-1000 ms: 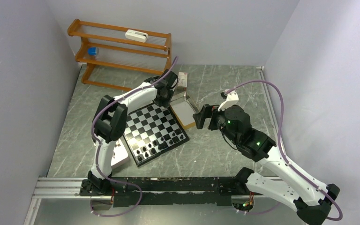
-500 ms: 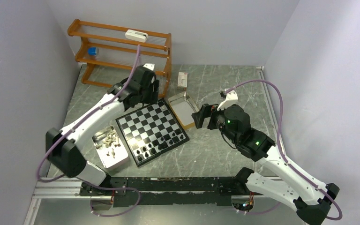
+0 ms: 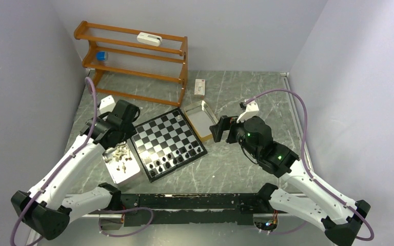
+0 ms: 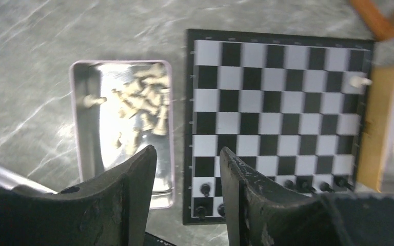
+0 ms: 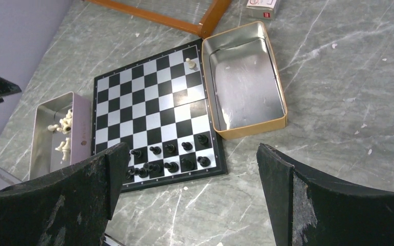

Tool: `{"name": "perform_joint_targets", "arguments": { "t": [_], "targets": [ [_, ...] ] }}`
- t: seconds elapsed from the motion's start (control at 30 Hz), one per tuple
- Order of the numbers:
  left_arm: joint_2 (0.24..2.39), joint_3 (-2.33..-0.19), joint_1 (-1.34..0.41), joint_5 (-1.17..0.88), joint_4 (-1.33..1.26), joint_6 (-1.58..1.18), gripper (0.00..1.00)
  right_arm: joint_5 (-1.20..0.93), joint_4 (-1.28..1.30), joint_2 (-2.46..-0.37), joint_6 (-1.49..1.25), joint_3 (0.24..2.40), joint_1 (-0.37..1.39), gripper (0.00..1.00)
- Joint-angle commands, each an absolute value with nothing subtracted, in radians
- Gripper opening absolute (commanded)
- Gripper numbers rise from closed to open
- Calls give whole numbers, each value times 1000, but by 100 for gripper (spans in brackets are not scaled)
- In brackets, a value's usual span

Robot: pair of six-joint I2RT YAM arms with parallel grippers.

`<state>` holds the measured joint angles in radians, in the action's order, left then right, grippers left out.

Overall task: Set up the chess pieces on the board
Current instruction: Pick up the chess piece from the storage box.

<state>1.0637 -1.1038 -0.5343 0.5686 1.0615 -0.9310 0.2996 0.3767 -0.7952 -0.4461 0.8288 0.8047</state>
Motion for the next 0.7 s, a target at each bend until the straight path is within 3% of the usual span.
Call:
{"name": "perform_joint_targets", "arguments": {
  "t": [0.0,0.43,0.67],
  "targets": [
    [1051,-1019,-421,540,1165,-1016,53,305,346,-794,-443,825,810,100],
    [1139,-731,-115,318,939,-873,42,339,373,-757,-436,815,809,100],
    [1216,-709,-95,244,882,-864,36,362,387,-750,-426,825,811,100]
  ]
}}
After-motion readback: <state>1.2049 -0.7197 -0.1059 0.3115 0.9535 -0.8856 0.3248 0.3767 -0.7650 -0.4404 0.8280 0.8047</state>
